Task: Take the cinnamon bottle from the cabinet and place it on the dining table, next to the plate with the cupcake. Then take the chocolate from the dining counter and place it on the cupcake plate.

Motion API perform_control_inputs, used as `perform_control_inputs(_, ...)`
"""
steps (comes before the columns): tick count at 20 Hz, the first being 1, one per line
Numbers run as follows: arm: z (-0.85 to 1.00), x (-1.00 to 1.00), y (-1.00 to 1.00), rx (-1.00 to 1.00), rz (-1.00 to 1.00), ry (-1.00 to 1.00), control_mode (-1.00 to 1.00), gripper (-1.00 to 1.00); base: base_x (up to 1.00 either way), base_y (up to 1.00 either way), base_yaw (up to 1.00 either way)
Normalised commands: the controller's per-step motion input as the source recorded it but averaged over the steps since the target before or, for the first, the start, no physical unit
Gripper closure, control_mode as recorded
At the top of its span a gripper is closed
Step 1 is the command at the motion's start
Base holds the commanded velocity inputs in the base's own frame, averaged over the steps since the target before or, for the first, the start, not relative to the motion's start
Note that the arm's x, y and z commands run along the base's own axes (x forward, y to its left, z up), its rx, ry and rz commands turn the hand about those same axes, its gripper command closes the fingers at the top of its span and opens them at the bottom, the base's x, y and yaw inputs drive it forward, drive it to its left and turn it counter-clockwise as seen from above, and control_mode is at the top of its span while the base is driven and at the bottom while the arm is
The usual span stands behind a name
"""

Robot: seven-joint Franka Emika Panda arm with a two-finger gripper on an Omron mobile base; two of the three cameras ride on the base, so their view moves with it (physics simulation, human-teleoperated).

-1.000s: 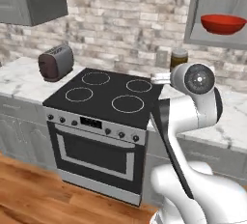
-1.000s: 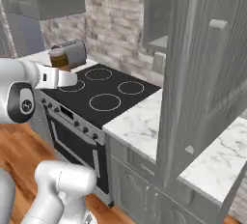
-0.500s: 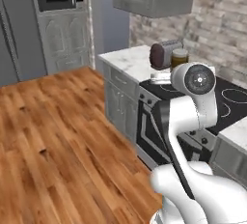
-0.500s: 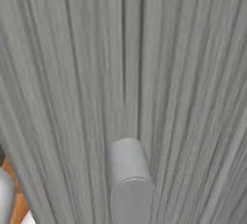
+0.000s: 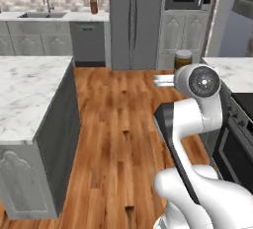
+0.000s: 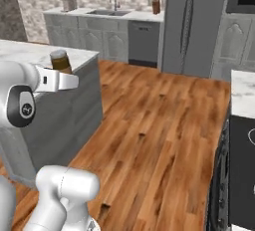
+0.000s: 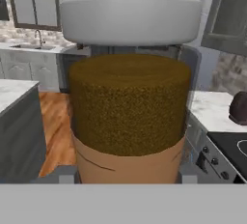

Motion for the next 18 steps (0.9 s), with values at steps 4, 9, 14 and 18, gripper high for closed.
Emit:
perform_control_inputs(4,0.0,0.0,0.0,0.0,0.0,0.0,1.0,1.0,0.64,-0.01,0.47)
perform_control_inputs(9,0.0,0.0,0.0,0.0,0.0,0.0,1.0,1.0,0.69,-0.03,0.37)
perform_control_inputs(14,0.0,0.0,0.0,0.0,0.0,0.0,1.0,1.0,0.82,-0.14,0.1)
perform_control_inputs(18,0.0,0.0,0.0,0.0,0.0,0.0,1.0,1.0,0.77,0.21,0.08)
